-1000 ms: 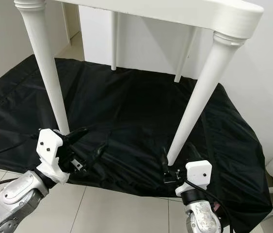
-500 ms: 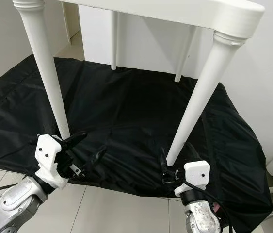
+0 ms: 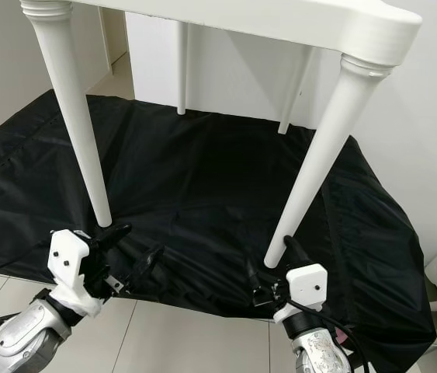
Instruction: Building children table
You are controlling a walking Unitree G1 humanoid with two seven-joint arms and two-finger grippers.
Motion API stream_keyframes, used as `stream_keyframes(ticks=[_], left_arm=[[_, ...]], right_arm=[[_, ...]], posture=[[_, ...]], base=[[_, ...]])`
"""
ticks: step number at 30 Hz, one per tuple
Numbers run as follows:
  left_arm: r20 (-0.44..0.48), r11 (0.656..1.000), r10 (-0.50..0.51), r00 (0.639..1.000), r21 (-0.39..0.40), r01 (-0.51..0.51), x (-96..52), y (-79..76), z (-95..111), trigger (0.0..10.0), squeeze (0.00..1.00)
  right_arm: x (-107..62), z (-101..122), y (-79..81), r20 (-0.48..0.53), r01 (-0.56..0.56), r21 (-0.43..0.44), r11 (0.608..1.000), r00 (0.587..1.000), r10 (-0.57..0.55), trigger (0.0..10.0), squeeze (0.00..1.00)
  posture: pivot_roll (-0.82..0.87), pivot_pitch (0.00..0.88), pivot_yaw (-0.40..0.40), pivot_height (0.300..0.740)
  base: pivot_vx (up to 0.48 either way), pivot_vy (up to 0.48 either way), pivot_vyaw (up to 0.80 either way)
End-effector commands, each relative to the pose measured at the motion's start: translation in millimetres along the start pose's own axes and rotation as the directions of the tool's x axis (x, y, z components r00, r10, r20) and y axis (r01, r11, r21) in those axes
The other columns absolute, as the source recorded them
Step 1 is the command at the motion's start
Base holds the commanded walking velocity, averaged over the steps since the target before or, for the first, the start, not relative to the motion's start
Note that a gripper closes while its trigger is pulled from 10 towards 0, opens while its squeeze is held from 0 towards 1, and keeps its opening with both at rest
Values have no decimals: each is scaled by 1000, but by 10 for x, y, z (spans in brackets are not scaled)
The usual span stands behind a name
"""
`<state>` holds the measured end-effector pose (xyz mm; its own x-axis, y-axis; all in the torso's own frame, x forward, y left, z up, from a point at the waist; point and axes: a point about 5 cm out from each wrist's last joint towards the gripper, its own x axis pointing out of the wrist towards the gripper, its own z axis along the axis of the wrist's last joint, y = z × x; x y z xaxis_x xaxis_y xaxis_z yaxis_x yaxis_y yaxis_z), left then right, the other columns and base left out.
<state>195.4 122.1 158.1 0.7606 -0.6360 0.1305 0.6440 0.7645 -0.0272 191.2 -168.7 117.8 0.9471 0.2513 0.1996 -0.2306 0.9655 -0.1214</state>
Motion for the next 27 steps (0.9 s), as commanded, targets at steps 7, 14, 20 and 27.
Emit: stream_keyframes(ticks=[7, 14, 20, 27], left_arm=[[-12, 977, -211, 977, 22, 212, -71, -79, -38, 10000, 0], [-90, 932, -360, 928, 14, 363, -229, -149, -142, 10000, 0], [-126, 909, -413, 902, 7, 417, -288, -149, -152, 10000, 0], [-199, 861, -502, 842, -26, 507, -403, -149, -219, 10000, 0]], right_arm=[[-30, -42, 51, -29, -72, 23, 997, 997, 72, 10000, 0], [-54, -155, 248, -100, -388, 102, 916, 912, 398, 10000, 0], [-53, -185, 239, -125, -499, 120, 859, 850, 511, 10000, 0], [-122, -268, 194, -195, -682, 165, 712, 685, 702, 10000, 0]], posture=[[-6, 0, -63, 740], [1, 0, -77, 740], [5, 0, -88, 740], [9, 0, -90, 740]], base=[[0, 0, 0], [0, 0, 0], [0, 0, 0], [0, 0, 0]])
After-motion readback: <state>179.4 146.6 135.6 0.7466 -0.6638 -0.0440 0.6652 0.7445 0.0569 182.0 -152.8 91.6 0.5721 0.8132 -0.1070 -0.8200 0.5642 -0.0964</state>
